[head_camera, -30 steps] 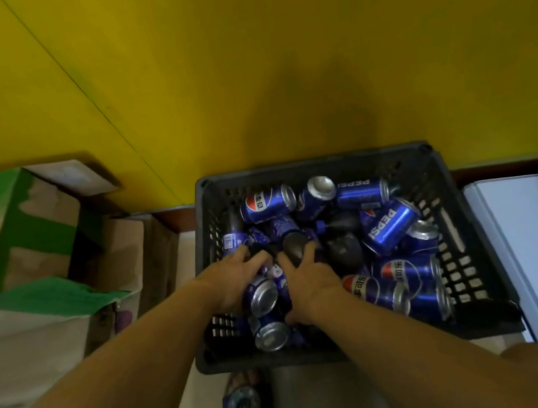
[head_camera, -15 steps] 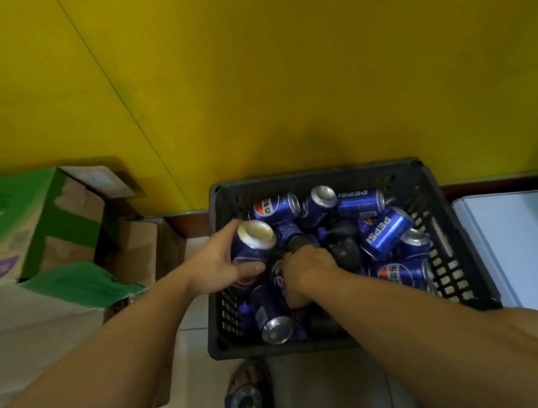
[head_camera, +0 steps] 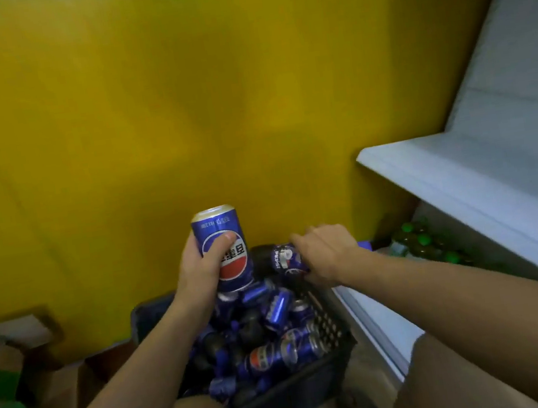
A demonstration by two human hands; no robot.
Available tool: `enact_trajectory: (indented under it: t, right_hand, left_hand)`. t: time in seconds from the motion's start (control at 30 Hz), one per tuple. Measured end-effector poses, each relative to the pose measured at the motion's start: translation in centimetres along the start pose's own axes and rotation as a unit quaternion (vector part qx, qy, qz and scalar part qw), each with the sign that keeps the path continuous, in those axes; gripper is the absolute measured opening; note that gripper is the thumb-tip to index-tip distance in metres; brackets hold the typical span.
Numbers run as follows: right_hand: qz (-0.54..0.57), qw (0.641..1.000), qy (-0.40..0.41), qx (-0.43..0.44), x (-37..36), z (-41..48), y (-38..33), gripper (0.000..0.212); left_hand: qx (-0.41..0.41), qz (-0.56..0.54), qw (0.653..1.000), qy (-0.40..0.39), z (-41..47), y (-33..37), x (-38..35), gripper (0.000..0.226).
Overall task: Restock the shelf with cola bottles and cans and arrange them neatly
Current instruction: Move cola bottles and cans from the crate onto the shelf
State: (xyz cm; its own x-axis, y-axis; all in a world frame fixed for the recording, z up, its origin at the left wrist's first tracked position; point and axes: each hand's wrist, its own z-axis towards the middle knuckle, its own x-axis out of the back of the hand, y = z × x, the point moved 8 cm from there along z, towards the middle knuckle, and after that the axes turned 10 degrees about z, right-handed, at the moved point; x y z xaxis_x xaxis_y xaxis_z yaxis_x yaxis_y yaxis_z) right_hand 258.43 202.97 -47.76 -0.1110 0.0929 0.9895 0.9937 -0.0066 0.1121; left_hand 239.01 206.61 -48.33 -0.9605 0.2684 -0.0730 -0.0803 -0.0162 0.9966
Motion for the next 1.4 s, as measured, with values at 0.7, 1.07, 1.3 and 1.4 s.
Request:
enact_trajectory:
  t: [0.7,1.07,1.3,1.4]
  right_hand:
    - [0.099,0.836,0.167,-0.514,1.5,-51.6,36.8,0.054]
    - [0.119,0.782,0.242,-0.562,-0.3,-59.9,44.8,0.044]
    - [0.065,0.695,0.264,-0.665,-1.7,-77.2,41.1,0.019]
    - [0.05,0.64,0.264,-0.72,-3.2,-84.9,38.8,0.016]
  left_hand:
    - [-0.014,0.028,0.887,-0.461,-22.6,7.3,-54.7,0.062]
    - [-0.04,0.077,0.854,-0.513,-29.5,4.2,-66.1,0.05]
    - [-0.084,0.071,0.776,-0.621,-45.5,3.1,-74.9,0.053]
    - [-0.102,0.082,0.756,-0.642,-51.9,1.7,-77.7,0.059]
